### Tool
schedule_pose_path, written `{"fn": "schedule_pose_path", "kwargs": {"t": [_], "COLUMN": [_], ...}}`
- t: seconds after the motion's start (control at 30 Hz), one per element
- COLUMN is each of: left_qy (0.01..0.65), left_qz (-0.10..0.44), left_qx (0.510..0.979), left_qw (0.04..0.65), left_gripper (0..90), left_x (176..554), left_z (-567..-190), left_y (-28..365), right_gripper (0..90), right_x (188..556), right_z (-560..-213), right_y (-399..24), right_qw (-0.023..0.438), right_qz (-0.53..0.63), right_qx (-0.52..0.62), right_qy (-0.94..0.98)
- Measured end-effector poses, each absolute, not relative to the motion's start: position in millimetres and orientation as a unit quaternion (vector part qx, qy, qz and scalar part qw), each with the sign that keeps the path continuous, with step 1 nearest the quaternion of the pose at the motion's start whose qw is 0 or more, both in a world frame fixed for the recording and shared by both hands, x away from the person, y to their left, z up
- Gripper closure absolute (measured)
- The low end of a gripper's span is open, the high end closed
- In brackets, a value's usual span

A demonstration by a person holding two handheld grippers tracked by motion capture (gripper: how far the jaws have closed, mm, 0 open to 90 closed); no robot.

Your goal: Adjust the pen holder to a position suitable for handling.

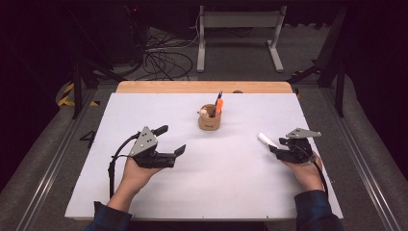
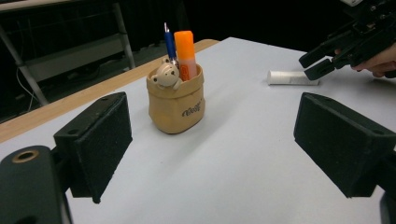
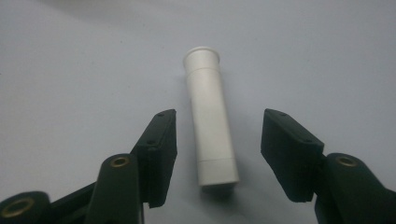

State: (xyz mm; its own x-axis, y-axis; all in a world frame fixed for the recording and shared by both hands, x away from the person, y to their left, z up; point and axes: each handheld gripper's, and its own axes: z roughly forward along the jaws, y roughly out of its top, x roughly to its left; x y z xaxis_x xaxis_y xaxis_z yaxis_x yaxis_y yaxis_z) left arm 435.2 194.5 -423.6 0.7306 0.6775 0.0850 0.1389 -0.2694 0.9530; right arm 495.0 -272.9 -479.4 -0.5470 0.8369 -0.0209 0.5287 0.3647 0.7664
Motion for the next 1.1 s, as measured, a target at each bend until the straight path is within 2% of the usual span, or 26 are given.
{"fn": "schedule_pose_path", "kwargs": {"t": [0.37, 0.67, 1.1], "left_qy": [0.269, 0.268, 0.271], "left_qz": [0.241, 0.237, 0.226], "left_qx": [0.757, 0.760, 0.762], "left_qw": [0.545, 0.542, 0.543], "left_gripper": [12.5, 12.5, 12.8], "left_x": [434, 435, 435], "left_z": [-423, -426, -427], "left_y": [192, 189, 185], "right_gripper": [54.4, 70.4, 71.7], "right_x": [500, 497, 492], "right_z": [-489, -489, -486], "right_y": [-272, -267, -258], "right_qw": [0.191, 0.192, 0.194], "right_qz": [0.351, 0.350, 0.367], "right_qx": [0.426, 0.425, 0.424], "right_qy": [0.812, 0.812, 0.805]}}
